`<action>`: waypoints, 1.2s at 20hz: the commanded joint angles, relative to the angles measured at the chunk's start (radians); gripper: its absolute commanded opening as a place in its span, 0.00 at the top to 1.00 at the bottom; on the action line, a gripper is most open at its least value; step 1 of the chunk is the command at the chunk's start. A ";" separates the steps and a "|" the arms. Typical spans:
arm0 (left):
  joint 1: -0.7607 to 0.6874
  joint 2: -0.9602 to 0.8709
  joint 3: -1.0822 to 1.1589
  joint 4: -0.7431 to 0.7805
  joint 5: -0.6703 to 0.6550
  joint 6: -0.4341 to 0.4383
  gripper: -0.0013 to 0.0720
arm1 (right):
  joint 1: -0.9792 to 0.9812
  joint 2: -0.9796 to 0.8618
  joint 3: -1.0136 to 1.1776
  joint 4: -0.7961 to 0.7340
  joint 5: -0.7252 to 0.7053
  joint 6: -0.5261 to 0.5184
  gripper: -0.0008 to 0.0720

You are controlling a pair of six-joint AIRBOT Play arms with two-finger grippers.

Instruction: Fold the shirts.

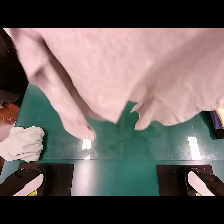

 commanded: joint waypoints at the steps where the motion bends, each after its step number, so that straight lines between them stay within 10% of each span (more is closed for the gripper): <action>1: 0.001 0.008 -0.203 0.171 -0.077 -0.019 0.95 | 0.071 -0.086 -0.023 0.004 0.057 0.002 0.97; 8: 0.001 -0.049 -0.985 0.570 0.371 -0.017 0.95 | 0.315 -0.499 -0.254 -0.004 0.005 0.012 0.97; 13: 0.001 -0.244 -0.976 0.662 0.636 -0.042 0.93 | 0.334 -0.745 -0.266 0.007 -0.152 0.015 0.96; 14: 0.001 -0.269 -0.951 0.663 0.662 -0.043 0.57 | 0.334 -0.769 -0.266 0.010 -0.169 0.027 0.85; 15: 0.001 -0.285 -0.922 0.663 0.677 -0.044 0.21 | 0.329 -0.782 -0.266 0.017 -0.178 0.027 0.49; 16: 0.001 -0.291 -0.889 0.673 0.678 -0.043 0.18 | 0.317 -0.787 -0.266 0.041 -0.180 0.027 0.21; 24: 0.001 -0.291 -0.670 0.830 0.300 -0.042 0.18 | 0.180 -0.642 -0.267 0.103 0.091 -0.017 0.40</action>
